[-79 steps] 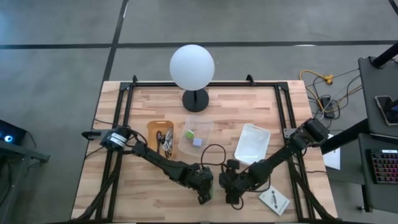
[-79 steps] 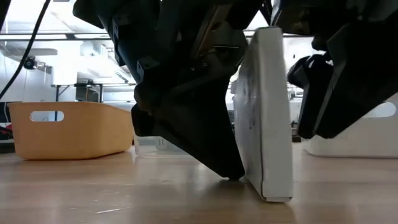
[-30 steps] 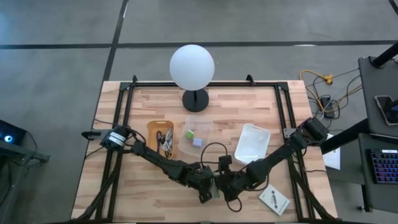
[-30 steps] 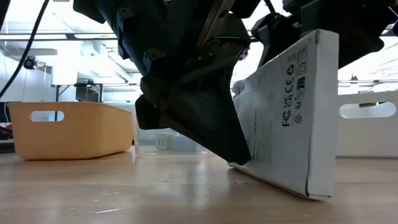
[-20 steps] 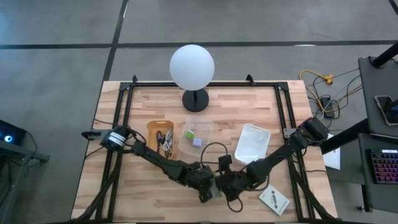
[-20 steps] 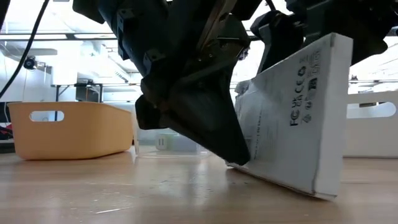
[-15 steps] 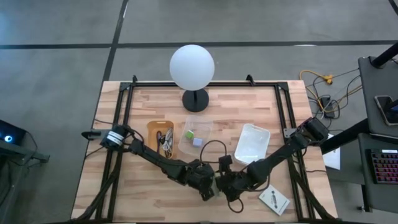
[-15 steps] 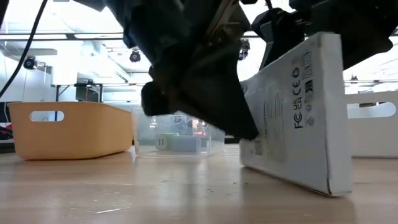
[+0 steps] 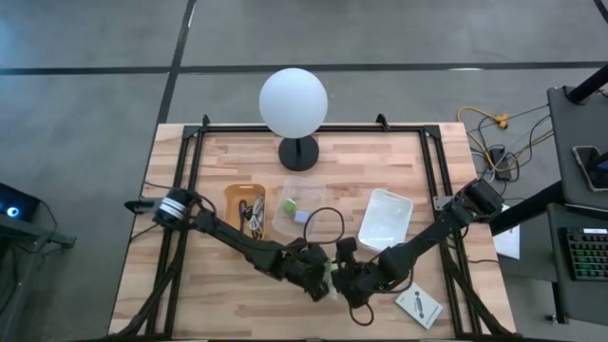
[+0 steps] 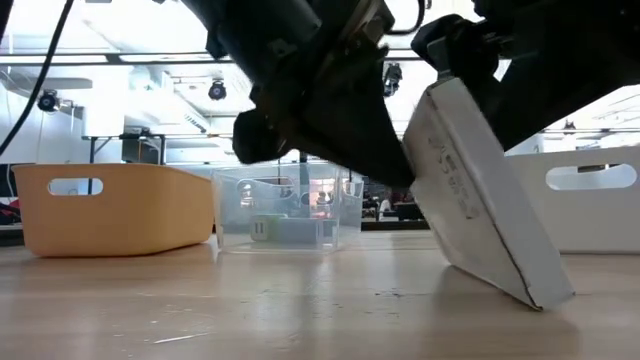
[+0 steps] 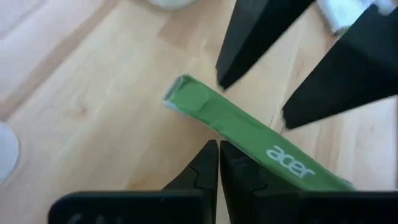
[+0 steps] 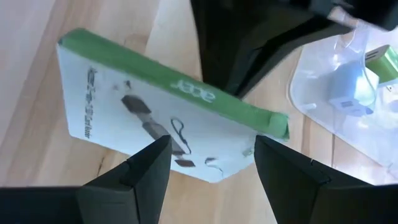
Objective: Pick and place items into bin
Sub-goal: Put the left card reader box into the white bin
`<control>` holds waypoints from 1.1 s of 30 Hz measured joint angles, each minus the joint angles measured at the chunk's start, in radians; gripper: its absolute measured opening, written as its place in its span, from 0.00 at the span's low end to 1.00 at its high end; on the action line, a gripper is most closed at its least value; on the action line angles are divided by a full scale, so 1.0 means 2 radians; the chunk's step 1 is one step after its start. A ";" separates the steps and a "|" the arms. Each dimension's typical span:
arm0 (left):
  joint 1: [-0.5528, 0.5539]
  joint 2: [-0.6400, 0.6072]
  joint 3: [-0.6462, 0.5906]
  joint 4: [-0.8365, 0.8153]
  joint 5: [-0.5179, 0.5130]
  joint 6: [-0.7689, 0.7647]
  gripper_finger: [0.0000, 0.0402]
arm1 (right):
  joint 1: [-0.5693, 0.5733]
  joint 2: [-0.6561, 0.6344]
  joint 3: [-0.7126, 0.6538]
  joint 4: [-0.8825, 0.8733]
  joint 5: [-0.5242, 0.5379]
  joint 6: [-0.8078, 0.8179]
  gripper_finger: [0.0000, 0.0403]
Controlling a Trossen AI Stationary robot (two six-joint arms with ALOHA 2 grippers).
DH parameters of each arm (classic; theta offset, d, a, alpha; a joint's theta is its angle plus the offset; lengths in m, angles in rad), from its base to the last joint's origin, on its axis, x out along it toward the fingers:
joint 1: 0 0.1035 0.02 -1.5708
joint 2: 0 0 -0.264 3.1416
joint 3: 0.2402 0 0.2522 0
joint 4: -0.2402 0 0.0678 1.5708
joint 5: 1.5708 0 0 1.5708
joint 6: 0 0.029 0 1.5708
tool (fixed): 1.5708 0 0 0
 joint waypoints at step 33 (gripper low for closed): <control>0.003 -0.006 0.009 0.019 -0.015 0.005 0.00 | 0.015 -0.016 -0.002 -0.073 -0.002 0.080 0.54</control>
